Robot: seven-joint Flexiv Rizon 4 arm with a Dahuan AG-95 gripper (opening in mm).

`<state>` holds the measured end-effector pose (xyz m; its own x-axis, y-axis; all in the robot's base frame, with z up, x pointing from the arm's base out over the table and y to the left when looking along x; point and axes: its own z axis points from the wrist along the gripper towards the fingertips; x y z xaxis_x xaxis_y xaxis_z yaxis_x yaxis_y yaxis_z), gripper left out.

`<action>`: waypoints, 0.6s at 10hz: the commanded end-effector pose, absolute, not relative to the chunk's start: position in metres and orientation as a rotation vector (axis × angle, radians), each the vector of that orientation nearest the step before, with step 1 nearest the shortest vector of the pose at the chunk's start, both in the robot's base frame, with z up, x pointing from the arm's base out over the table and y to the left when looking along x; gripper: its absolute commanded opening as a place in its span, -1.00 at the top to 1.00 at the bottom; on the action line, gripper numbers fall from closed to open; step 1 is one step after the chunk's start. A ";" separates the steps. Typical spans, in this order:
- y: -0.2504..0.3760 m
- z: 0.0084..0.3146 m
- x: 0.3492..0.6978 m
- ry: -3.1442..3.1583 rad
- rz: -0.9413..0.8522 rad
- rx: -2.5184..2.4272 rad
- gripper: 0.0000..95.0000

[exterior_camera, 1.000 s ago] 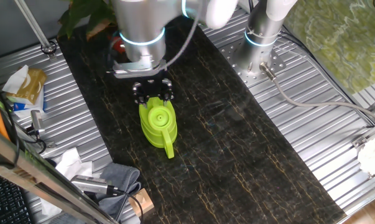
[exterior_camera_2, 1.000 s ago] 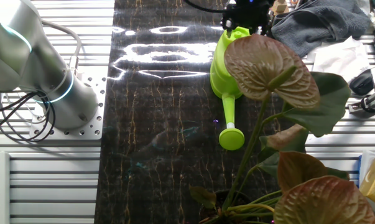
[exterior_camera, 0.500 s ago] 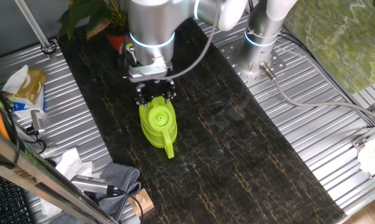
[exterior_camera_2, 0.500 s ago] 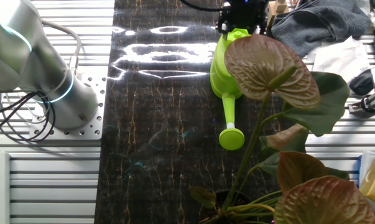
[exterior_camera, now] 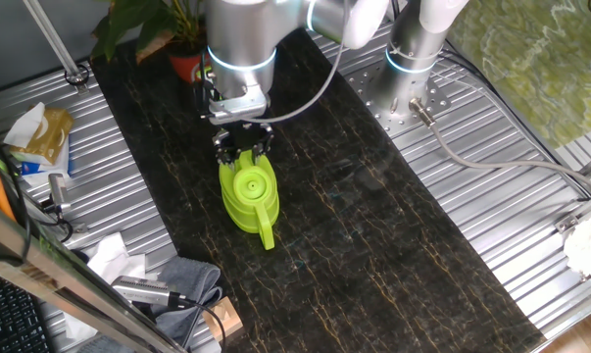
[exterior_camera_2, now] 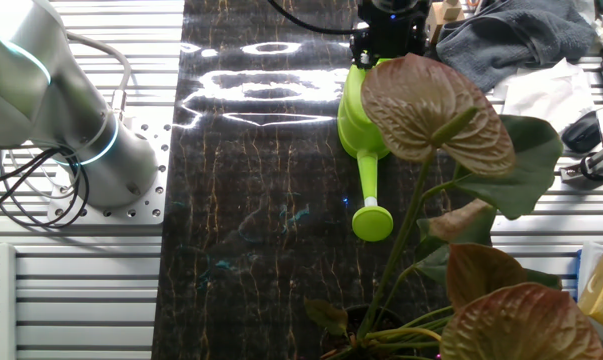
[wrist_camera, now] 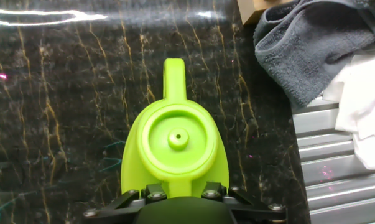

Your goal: Water the plant

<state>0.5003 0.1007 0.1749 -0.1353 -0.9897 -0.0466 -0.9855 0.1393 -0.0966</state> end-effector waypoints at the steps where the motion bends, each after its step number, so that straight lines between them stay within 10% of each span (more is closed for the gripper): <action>1: 0.101 0.172 0.502 2.302 -0.069 -1.988 0.20; 6: 0.102 0.171 0.502 2.315 -0.095 -1.995 0.20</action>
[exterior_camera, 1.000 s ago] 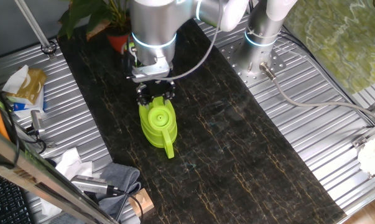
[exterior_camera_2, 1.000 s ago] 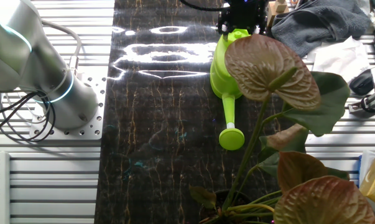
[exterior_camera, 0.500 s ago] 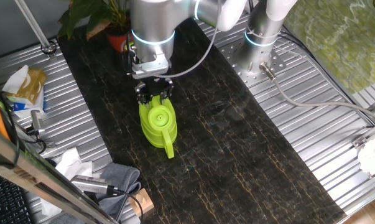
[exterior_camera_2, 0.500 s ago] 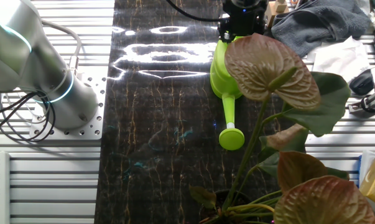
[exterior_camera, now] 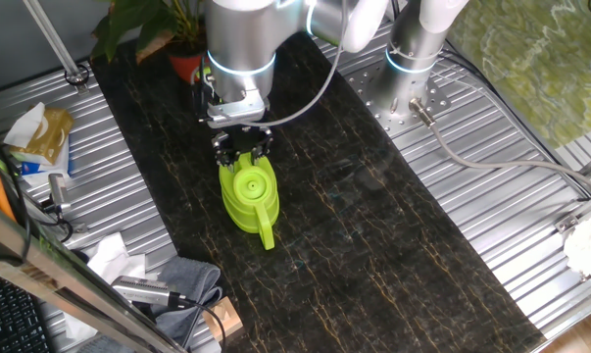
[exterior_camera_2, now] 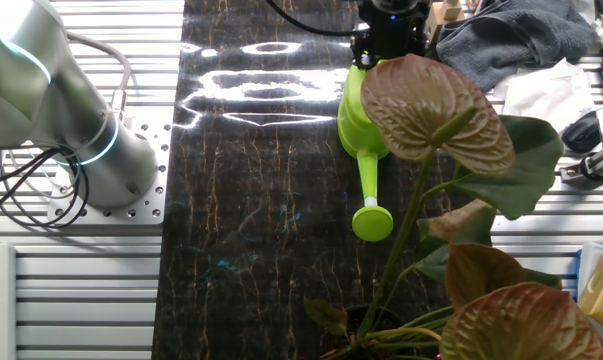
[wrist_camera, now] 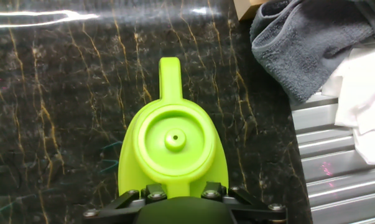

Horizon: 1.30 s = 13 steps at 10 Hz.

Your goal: Water the plant

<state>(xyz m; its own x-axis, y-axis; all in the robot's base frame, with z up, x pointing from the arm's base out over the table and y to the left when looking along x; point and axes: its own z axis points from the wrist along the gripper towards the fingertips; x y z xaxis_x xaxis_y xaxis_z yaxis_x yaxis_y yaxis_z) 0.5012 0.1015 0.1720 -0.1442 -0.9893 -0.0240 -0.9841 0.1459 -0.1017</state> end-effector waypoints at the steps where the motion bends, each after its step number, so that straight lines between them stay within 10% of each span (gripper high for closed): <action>1: 0.104 0.170 0.502 2.323 -0.099 -1.988 0.20; 13: 0.111 0.168 0.502 2.330 -0.109 -1.972 1.00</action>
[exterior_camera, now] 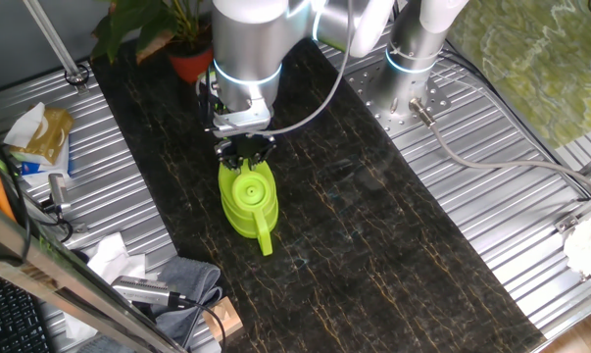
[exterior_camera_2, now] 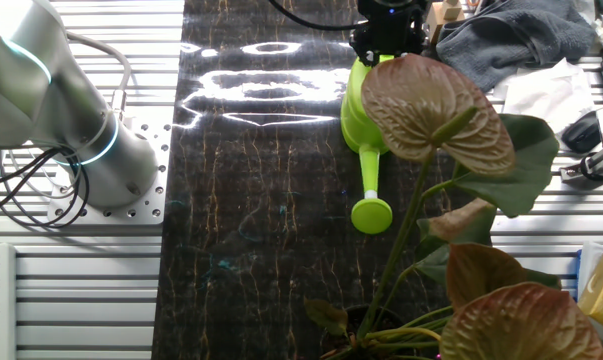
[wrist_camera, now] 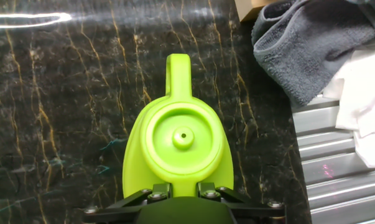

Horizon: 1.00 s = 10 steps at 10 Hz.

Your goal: Water the plant

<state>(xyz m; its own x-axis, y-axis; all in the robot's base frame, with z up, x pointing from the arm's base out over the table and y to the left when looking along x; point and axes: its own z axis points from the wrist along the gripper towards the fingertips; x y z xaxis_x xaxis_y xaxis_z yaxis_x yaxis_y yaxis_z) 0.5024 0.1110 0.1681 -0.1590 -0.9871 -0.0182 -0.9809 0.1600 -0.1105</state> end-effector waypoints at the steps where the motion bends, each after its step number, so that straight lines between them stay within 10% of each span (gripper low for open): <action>1: 0.111 0.168 0.502 2.344 -0.107 -1.956 1.00; 10: 0.113 0.172 0.501 2.392 -0.069 -1.967 1.00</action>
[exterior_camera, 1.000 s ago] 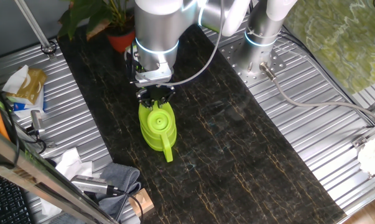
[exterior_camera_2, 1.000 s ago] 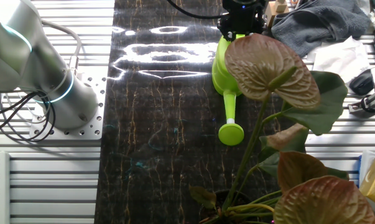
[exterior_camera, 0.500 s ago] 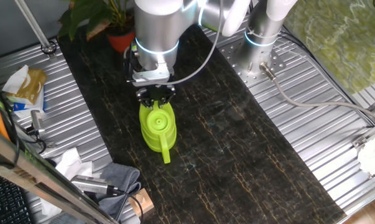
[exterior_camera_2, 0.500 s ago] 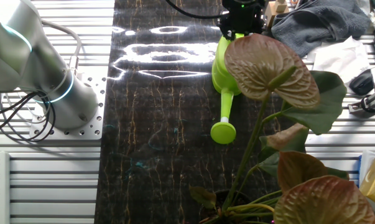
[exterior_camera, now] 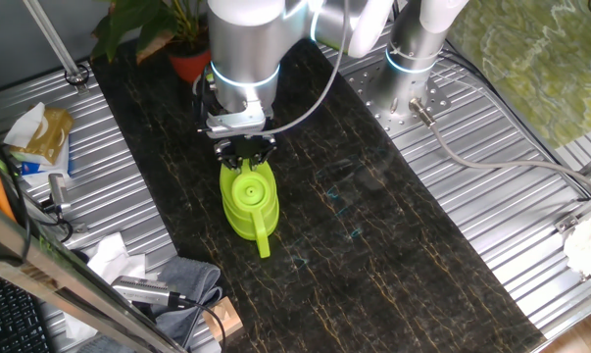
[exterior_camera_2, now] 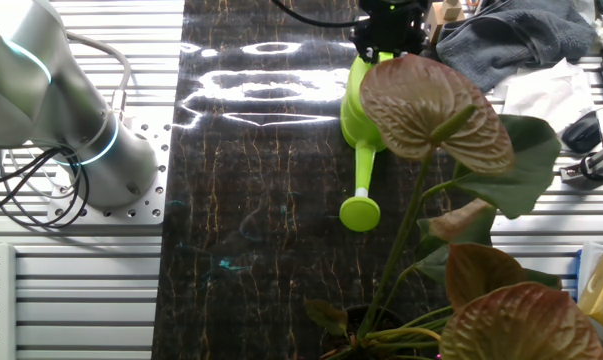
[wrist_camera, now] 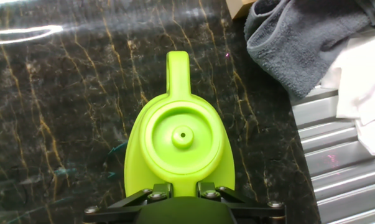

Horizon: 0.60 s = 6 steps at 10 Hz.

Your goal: Water the plant

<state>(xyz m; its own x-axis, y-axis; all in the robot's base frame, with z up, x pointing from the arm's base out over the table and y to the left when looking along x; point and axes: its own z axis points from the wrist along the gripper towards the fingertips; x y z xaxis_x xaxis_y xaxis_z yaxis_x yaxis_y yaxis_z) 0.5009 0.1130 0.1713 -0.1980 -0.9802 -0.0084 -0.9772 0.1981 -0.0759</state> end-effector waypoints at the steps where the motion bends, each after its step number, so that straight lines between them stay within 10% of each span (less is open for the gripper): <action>1: 0.113 0.172 0.501 2.395 -0.058 -1.982 1.00; 6: 0.115 0.178 0.500 2.391 -0.060 -1.989 1.00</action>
<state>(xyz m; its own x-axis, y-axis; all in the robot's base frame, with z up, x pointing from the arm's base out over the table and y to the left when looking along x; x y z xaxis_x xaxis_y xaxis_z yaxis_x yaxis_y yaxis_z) 0.4995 0.1151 0.1783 -0.1811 -0.9835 0.0009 -0.9821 0.1808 -0.0523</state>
